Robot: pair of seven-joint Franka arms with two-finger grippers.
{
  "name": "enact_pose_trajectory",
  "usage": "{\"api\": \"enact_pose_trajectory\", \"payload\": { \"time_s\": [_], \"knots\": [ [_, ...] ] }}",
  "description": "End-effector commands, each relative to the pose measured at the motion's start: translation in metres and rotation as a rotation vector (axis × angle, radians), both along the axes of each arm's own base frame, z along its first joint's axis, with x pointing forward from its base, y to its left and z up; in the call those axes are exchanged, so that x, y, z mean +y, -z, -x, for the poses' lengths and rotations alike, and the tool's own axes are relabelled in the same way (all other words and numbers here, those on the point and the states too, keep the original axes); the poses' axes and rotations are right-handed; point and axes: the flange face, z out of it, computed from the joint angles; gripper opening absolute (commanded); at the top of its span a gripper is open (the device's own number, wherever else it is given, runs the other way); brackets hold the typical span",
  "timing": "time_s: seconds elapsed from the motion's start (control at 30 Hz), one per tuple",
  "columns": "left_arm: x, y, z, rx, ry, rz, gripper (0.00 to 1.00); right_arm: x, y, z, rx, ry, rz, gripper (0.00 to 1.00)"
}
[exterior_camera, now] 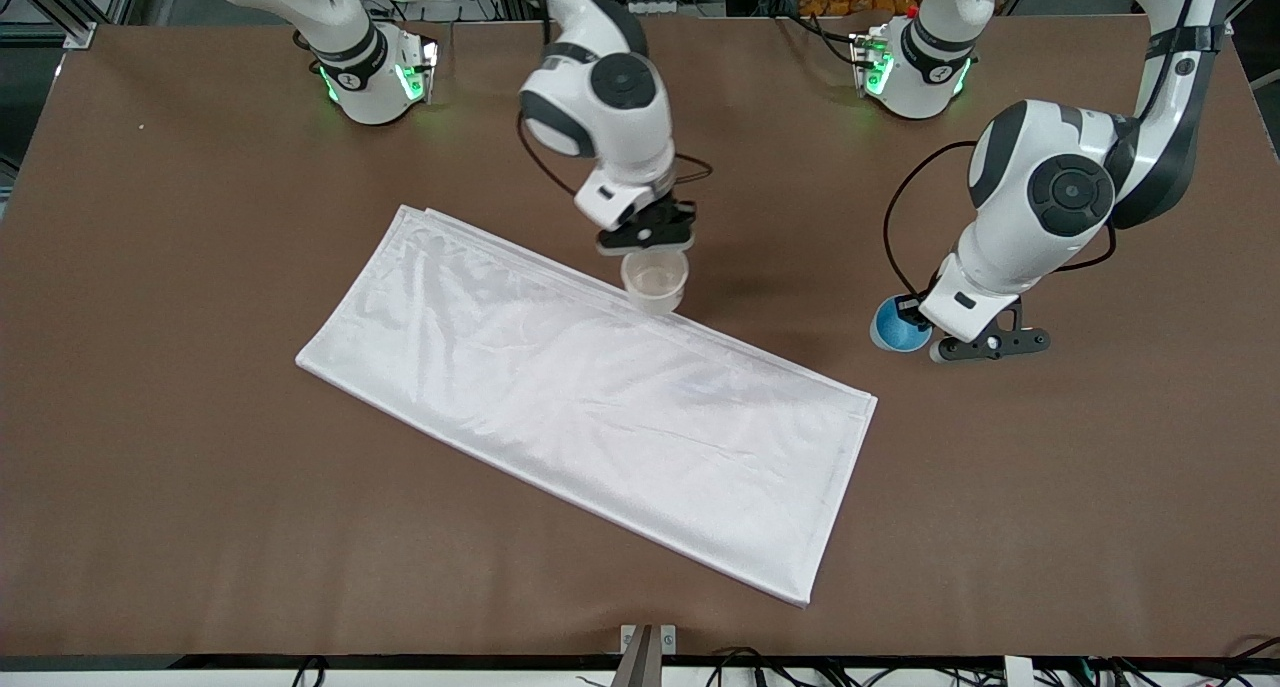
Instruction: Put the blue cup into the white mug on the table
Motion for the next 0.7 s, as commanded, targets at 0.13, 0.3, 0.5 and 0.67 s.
{"api": "enact_pose_trajectory", "payload": {
  "time_s": [0.13, 0.3, 0.5, 0.67],
  "knots": [
    [0.002, -0.002, 0.003, -0.027, 0.028, -0.012, 0.0, 0.077, 0.052, 0.028, -0.006, -0.014, -0.033, 0.0],
    [0.0, -0.001, 0.005, -0.024, 0.031, -0.013, 0.0, 0.086, 0.063, 0.038, -0.023, -0.013, -0.059, 0.0],
    [0.0, 0.003, 0.008, -0.015, 0.03, -0.015, 0.0, 0.088, 0.067, 0.038, -0.026, 0.0, -0.069, 0.3],
    [-0.002, 0.006, 0.01, -0.009, 0.037, -0.016, 0.0, 0.089, 0.061, 0.039, -0.027, 0.03, -0.075, 1.0]
  ]
}}
